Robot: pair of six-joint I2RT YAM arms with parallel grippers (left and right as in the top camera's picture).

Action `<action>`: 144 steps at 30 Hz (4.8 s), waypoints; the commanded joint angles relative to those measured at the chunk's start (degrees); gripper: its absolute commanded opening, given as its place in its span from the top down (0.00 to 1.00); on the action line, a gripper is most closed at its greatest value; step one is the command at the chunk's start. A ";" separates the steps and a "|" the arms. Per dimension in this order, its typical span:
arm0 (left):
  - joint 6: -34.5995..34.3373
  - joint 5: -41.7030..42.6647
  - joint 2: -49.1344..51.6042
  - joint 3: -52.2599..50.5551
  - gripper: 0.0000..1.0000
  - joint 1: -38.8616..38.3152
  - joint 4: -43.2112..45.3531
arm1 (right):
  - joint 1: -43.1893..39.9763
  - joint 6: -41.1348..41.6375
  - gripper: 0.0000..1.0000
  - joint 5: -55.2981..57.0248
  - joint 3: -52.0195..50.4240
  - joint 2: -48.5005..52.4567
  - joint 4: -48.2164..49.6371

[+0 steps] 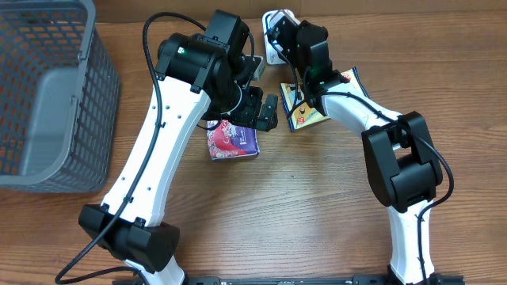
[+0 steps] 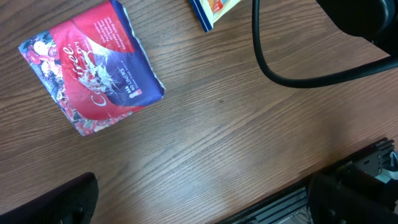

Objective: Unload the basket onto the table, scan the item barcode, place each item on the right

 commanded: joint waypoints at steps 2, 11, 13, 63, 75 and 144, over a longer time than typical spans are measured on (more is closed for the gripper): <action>1.25 -0.33 0.13 -0.09 0.00 -0.04 0.04 | 0.37 2.47 0.96 -0.98 0.94 0.26 -0.07; 1.25 -0.33 0.13 -0.09 0.00 -0.04 0.04 | -1.29 13.20 0.96 7.98 1.33 0.22 3.23; 1.25 -0.31 0.13 -0.09 0.00 -0.04 0.04 | -2.73 19.85 0.96 14.84 2.62 -0.15 3.39; 1.25 -0.33 0.13 -0.09 0.00 -0.04 0.04 | -60.67 72.50 0.96 6.99 -0.66 -9.29 -66.84; 1.25 -0.33 0.13 -0.09 0.00 -0.04 0.04 | -63.76 72.48 0.96 6.99 -2.75 -9.18 -62.58; 1.25 -0.33 0.13 -0.09 0.00 -0.04 0.04 | -15.89 56.74 0.88 -24.65 6.71 -2.75 -85.48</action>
